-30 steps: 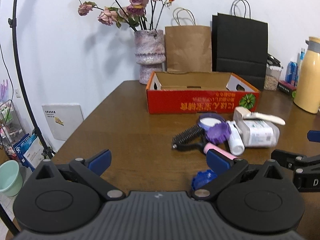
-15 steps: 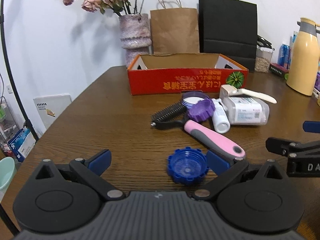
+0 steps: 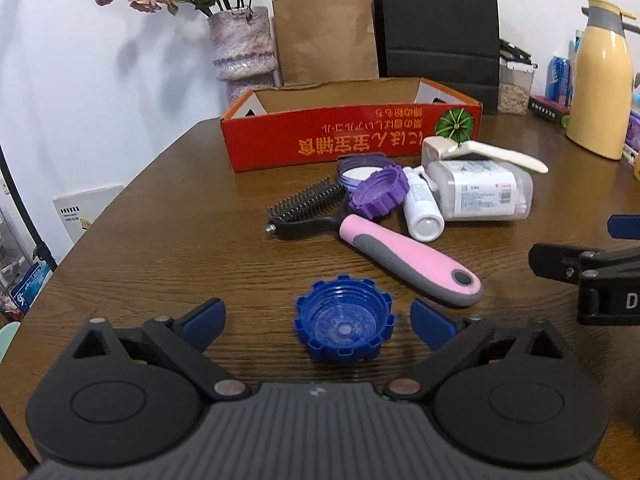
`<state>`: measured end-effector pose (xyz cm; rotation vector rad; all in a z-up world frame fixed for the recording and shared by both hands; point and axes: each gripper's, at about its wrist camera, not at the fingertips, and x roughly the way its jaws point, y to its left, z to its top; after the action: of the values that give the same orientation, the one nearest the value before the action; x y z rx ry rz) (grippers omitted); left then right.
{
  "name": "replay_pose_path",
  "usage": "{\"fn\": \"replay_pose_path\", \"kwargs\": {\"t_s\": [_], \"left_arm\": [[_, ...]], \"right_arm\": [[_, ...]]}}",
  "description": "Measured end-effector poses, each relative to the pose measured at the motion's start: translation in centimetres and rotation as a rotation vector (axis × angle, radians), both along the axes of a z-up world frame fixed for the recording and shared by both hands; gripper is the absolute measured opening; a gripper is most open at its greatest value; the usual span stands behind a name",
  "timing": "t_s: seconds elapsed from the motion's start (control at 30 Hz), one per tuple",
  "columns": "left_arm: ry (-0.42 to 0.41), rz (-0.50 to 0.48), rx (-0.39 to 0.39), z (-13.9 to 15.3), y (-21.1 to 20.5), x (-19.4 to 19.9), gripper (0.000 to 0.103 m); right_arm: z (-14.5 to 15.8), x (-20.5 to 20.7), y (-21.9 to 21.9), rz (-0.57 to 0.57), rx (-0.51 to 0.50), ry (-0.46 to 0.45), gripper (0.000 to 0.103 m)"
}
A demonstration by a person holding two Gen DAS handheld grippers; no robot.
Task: Organize rigid objects
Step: 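Close the left tool on the blue bottle cap, then lift the blue cap with the left tool while the right tool grasps the pink brush handle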
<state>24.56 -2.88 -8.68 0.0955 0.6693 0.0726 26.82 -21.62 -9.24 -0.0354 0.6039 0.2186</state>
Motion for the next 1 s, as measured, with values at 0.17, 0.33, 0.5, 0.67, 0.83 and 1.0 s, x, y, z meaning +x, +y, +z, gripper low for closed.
{"fn": "replay_pose_path", "kwargs": {"t_s": [0.17, 0.33, 0.5, 0.67, 0.83, 1.0], "left_arm": [[0.022, -0.014, -0.017, -0.6, -0.1, 0.7, 0.070], [0.004, -0.042, -0.043, -0.5, -0.1, 0.6, 0.055], [-0.014, -0.040, -0.060, -0.2, 0.2, 0.4, 0.055], [-0.031, -0.030, -0.072, 0.3, 0.7, 0.3, 0.055], [-0.057, -0.013, -0.072, 0.9, 1.7, 0.1, 0.055], [-0.078, 0.015, -0.071, 1.5, 3.3, 0.2, 0.055]], "right_arm": [[-0.2, 0.1, 0.0, -0.008, 0.005, 0.005, 0.103], [-0.4, 0.2, 0.2, -0.009, -0.002, 0.011, 0.103], [-0.6, 0.2, 0.4, -0.007, -0.009, 0.013, 0.103], [-0.6, 0.2, 0.5, -0.006, -0.014, 0.013, 0.103], [-0.6, 0.2, 0.8, -0.003, -0.023, 0.010, 0.103], [-0.5, 0.3, 1.3, 0.003, -0.013, -0.003, 0.103]]}}
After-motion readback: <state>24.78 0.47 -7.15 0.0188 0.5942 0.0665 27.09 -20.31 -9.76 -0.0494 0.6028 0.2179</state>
